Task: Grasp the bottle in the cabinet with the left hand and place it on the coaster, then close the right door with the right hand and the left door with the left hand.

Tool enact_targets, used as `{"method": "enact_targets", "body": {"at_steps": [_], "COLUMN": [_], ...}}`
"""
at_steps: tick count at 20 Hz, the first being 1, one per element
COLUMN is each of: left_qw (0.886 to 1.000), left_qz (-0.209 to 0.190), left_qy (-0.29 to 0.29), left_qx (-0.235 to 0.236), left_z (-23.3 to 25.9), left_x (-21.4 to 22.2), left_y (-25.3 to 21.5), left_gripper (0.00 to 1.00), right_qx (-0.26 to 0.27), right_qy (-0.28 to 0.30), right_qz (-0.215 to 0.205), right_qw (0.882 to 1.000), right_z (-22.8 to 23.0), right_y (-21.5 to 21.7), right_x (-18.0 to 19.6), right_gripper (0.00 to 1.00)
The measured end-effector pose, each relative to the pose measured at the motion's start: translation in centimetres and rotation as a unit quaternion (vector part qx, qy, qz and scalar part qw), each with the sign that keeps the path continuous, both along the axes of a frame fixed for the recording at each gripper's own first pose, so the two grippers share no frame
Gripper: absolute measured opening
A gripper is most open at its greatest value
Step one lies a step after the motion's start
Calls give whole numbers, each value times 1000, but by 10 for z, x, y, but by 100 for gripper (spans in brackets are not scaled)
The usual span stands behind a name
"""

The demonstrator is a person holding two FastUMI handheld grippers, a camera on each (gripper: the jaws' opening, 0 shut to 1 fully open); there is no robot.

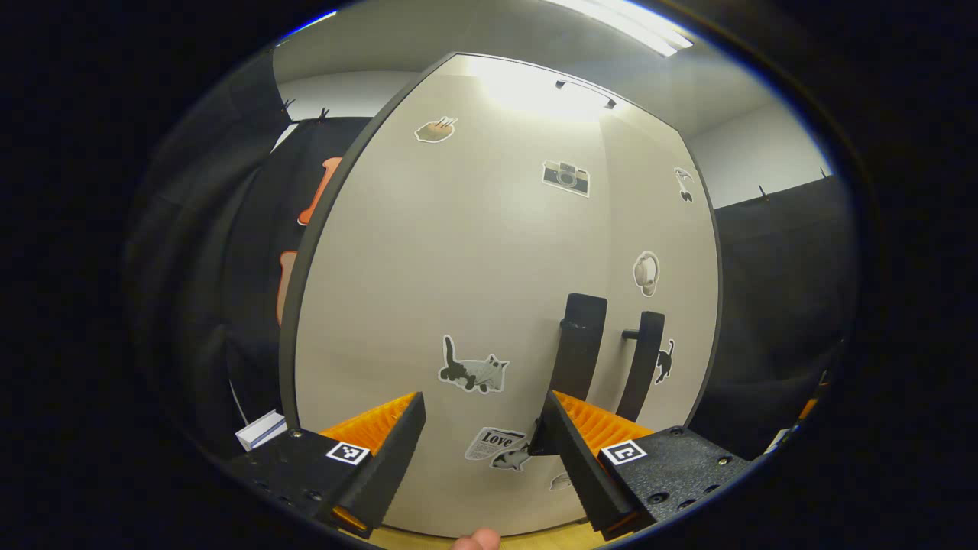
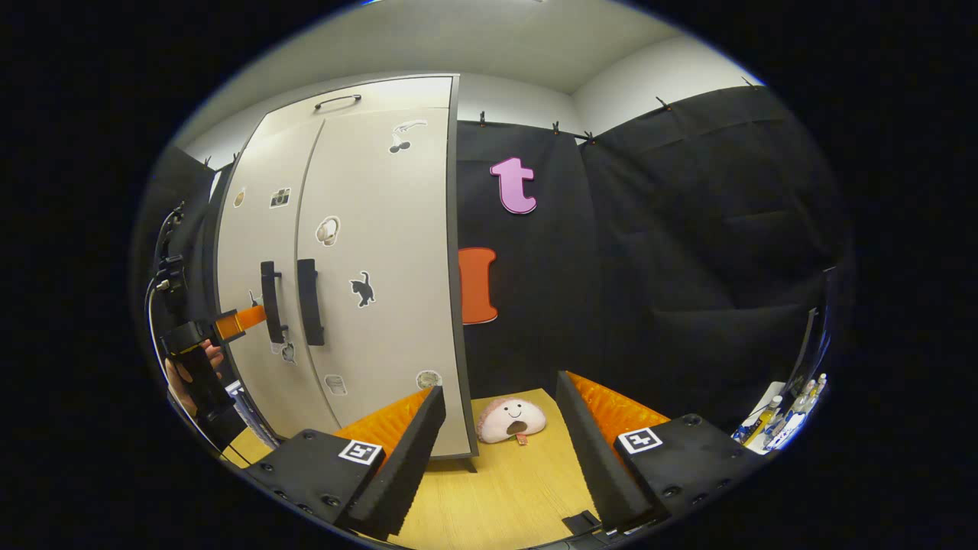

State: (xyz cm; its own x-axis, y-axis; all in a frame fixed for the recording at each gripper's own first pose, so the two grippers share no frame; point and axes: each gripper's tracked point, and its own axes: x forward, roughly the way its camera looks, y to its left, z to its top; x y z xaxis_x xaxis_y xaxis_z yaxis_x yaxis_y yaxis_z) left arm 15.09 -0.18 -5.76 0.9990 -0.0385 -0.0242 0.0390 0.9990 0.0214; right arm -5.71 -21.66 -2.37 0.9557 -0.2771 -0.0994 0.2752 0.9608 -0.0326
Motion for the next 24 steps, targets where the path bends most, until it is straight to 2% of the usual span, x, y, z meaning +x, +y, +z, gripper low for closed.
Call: {"method": "enact_targets", "body": {"at_steps": [9,17,21,24], "left_qw": [999,998,997,997], "left_qz": [23,65,70,74], "left_qy": [-5,-4,2,7], "left_qx": [38,27,16,16], "left_z": [6,4,0,-1], "left_x": [-65,-107,-120,-126], "left_y": [25,55,59,62], "left_gripper": [95,95,95,95], "right_qx": [2,12,11,14], "right_qy": [-10,-29,-33,-33], "right_qz": [58,107,132,136], "right_qw": [998,994,991,990], "right_z": [7,19,22,20], "right_y": [34,65,82,86], "right_x": [20,42,50,52], "right_gripper": [97,96,96,97]}}
